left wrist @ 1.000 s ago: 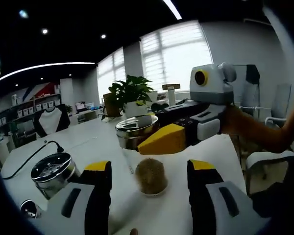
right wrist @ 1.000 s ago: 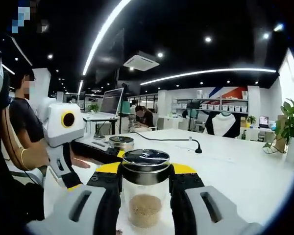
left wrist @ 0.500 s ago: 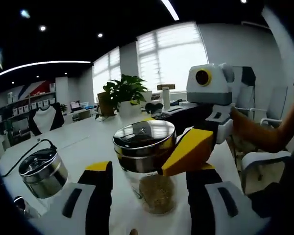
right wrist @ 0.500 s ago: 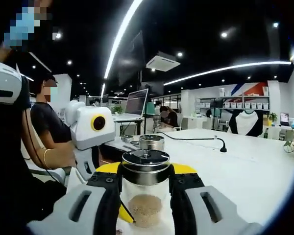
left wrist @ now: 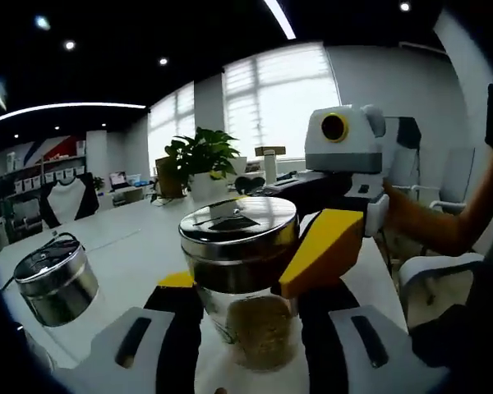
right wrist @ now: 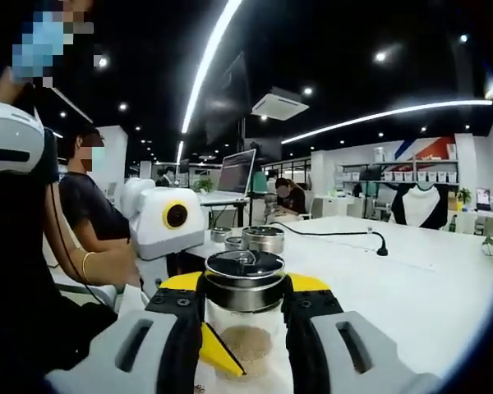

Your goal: Rotate the seasoning bottle until the label or dispensing opening points toward the visible target arrow and the bottle remains upright within the marked orientation range

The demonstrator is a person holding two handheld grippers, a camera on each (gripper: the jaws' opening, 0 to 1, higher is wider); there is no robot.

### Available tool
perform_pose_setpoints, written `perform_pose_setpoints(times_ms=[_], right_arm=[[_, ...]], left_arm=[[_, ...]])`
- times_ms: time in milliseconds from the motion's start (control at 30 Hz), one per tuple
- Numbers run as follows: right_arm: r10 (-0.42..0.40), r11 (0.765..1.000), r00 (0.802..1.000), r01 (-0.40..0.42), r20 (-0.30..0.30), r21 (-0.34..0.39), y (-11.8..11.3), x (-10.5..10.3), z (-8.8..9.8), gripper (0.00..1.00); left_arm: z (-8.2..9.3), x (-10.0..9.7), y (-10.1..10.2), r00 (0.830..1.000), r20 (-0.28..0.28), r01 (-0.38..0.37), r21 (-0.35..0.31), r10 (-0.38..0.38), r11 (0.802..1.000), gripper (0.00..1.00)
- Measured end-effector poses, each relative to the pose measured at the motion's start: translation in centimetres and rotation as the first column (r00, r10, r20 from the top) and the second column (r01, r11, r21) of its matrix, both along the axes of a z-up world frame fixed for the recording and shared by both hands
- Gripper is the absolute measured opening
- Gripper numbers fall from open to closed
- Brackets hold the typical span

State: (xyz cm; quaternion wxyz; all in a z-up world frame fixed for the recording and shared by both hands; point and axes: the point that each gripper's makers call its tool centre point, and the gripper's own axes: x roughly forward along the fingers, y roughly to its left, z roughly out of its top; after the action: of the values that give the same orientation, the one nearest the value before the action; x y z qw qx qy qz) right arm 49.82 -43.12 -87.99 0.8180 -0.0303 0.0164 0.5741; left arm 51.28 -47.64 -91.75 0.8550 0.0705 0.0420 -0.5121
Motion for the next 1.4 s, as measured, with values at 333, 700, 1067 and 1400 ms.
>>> perform_pose_setpoints(times_ms=[333,700,1067,1400], right_arm=[[-0.063,0.998,0.998,0.063,-0.027,0.012,-0.4,0.3,-0.2,0.35],[-0.217,0.974,0.975,0.220,-0.053,0.060,-0.5,0.6,-0.1,0.34],[-0.332,0.940,0.940,0.336,-0.073,0.059,-0.5,0.7,0.0,0.35],[-0.450,0.892,0.891,0.451,-0.054,0.015,-0.4,0.9,-0.1,0.35]], left_arm=[[-0.1,0.5,0.2,0.996,0.013,-0.085,-0.011,0.085,0.996,0.47],[0.3,1.1,1.1,0.967,0.007,-0.251,-0.082,0.253,0.964,0.46],[0.2,1.4,1.1,0.953,0.014,-0.300,-0.070,0.301,0.952,0.46],[0.2,1.4,1.4,0.920,0.025,-0.387,-0.097,0.391,0.917,0.46]])
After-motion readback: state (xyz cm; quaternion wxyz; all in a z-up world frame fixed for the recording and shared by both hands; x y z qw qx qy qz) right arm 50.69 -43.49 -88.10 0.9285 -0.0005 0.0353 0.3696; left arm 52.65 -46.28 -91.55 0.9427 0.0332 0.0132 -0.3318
